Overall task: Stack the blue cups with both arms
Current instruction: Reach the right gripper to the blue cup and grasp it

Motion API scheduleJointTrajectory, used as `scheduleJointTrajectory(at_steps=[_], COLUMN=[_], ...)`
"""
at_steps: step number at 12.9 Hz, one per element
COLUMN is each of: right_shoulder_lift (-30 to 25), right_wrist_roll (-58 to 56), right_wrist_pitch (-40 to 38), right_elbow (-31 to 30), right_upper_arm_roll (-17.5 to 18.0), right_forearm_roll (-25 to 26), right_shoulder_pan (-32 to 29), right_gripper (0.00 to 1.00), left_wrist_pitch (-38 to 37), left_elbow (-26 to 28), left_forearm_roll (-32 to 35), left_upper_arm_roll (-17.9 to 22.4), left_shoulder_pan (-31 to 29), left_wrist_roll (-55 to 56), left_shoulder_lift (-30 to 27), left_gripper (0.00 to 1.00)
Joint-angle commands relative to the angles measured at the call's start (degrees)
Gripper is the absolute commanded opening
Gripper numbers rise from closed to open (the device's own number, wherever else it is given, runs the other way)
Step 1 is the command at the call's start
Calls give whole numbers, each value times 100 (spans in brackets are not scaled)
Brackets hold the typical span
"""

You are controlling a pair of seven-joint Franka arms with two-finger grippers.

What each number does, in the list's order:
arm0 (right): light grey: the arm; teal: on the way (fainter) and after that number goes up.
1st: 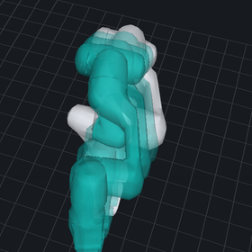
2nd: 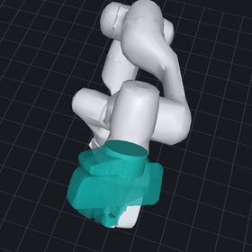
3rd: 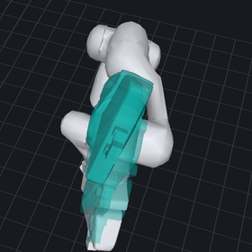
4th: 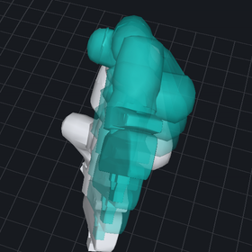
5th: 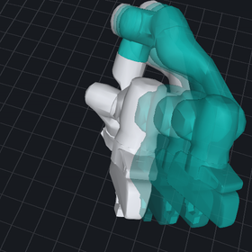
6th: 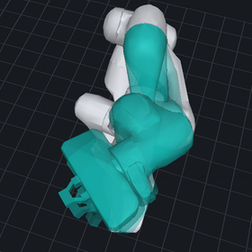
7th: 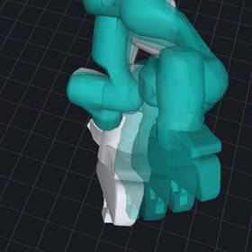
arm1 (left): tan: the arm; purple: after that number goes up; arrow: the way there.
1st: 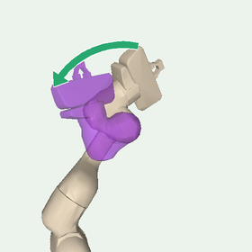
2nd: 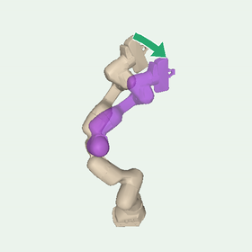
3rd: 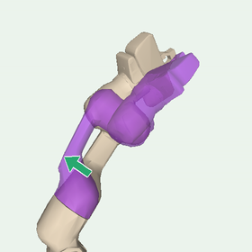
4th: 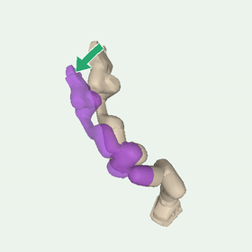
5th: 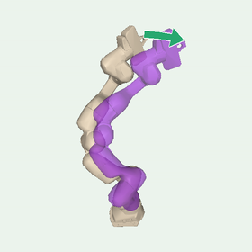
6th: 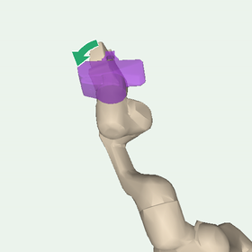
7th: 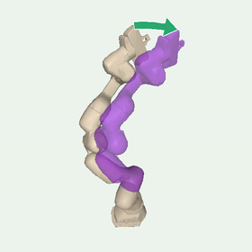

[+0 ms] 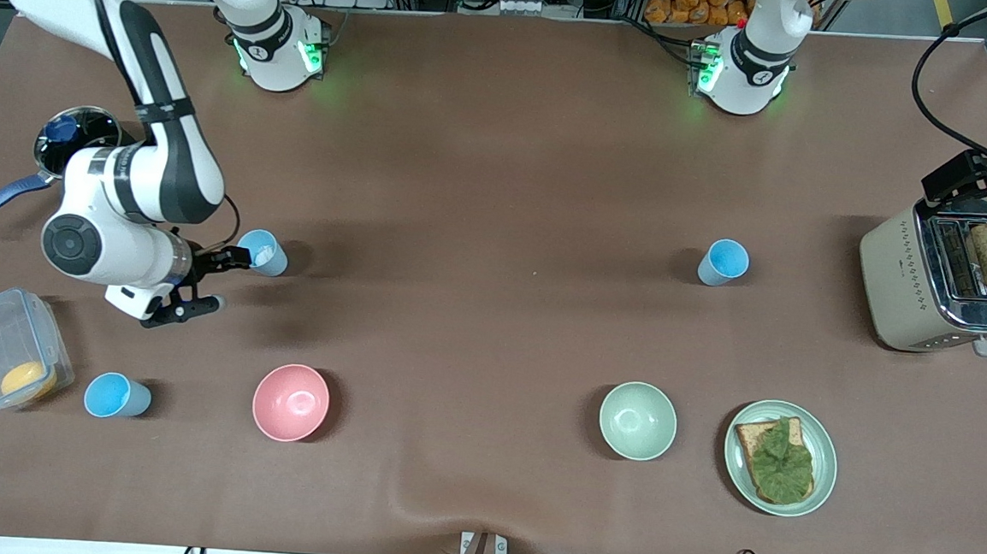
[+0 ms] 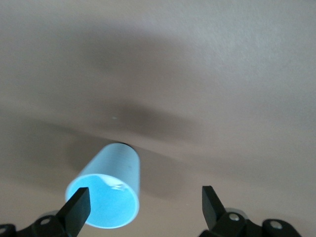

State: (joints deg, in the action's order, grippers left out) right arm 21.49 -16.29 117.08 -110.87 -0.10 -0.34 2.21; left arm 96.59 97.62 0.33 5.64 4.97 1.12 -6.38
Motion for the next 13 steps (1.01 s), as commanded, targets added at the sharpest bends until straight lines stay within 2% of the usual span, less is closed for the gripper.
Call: scheduleJointTrajectory(at_steps=[1,3,4,5,7,8,13], right_shoulder_lift=[48,48,48,57,92,92,92], right_wrist_roll=[-146,-146,-146,-146,-146,-146,-76], right_wrist_pitch=[297,507,691,885,939,939,765], right_elbow=[-381,-645,-821,-944,-963,-954,-744], right_upper_arm_roll=[62,62,71,71,71,71,80], right_forearm_roll=[17,17,-1,-1,-1,-1,-27], right_shoulder_pan=[-63,-1,8,69,78,78,227], right_gripper=[100,100,96,75,18,0,0], left_wrist_pitch=[18,18,18,18,18,18,18], left_elbow=[-24,-24,-32,-32,-32,-32,-32], left_forearm_roll=[90,90,90,90,90,90,90], left_upper_arm_roll=[-19,-19,-19,-19,-19,-19,-19], left_shoulder_pan=[4,-5,-5,-5,-5,-5,4], left_wrist_roll=[-42,-42,-42,-42,-42,-42,-42], left_shoulder_lift=[-4,-4,-4,-4,-4,-4,-4], left_gripper=[100,100,100,100,100,100,100])
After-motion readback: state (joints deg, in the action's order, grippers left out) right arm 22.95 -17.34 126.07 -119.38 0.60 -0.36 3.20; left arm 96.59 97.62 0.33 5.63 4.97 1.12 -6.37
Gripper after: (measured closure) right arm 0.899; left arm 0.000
